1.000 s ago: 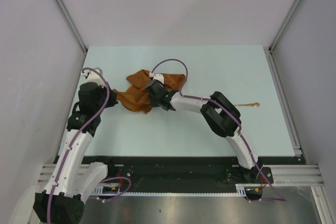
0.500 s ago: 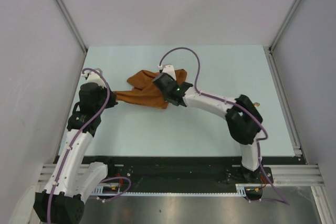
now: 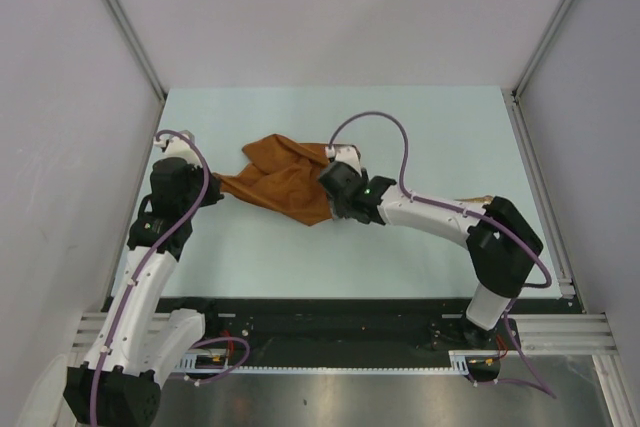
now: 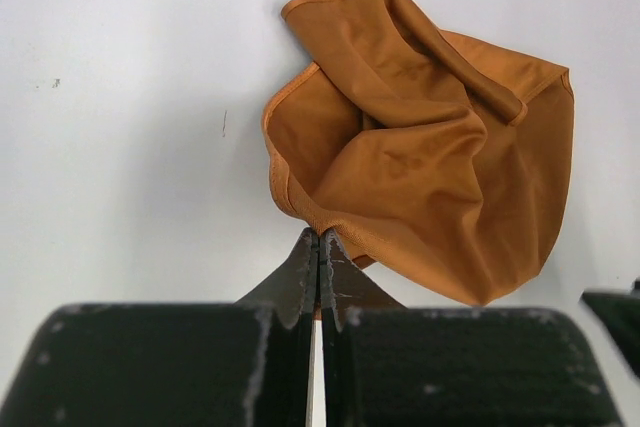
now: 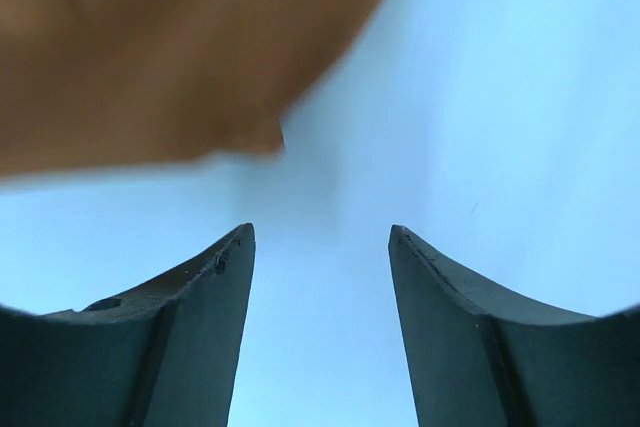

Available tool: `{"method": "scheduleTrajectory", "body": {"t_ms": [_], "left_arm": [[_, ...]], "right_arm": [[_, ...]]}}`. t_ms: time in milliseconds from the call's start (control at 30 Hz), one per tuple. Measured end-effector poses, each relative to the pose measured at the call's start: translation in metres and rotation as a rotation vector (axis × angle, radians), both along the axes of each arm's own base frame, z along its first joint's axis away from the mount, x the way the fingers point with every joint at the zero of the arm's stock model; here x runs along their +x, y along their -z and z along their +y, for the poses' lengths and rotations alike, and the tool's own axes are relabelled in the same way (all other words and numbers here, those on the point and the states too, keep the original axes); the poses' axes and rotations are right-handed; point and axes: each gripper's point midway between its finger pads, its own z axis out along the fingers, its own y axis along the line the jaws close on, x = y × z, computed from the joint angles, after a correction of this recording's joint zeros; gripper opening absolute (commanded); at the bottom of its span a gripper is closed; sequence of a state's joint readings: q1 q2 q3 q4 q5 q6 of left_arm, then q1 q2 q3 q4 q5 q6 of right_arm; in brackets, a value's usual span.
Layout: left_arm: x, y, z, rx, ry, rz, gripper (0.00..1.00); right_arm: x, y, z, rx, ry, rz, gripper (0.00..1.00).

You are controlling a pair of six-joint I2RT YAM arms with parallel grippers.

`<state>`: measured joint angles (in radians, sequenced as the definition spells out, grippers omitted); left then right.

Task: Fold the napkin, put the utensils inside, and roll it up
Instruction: Flatten the napkin out

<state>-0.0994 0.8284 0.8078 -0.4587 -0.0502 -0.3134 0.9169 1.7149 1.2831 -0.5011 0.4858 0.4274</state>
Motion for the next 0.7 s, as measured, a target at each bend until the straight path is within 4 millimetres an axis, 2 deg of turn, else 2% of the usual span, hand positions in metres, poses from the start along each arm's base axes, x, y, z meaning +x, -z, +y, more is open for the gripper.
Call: {"method": "scheduleTrajectory", "body": {"t_ms": [100,200,267,500,700], "left_arm": [[0.000,0.000,0.000,0.000,0.000,0.000,0.00],[0.000,0.000,0.001,0.000,-0.002,0.000,0.01],[0.000,0.000,0.001,0.000,-0.002,0.001,0.01],[0.000,0.001,0.001,0.000,-0.003,0.003,0.00],[0.000,0.002,0.001,0.000,-0.004,0.005,0.00]], "right_arm": [[-0.039,0.054,-0.016,-0.038,-0.032,0.144,0.61],[-0.061,0.077,-0.020,-0.034,-0.051,0.219,0.61],[-0.065,0.081,-0.014,-0.006,-0.063,0.230,0.61],[-0.039,0.074,0.016,0.101,-0.073,0.163,0.61],[-0.014,0.089,0.020,0.111,-0.054,0.159,0.60]]}}
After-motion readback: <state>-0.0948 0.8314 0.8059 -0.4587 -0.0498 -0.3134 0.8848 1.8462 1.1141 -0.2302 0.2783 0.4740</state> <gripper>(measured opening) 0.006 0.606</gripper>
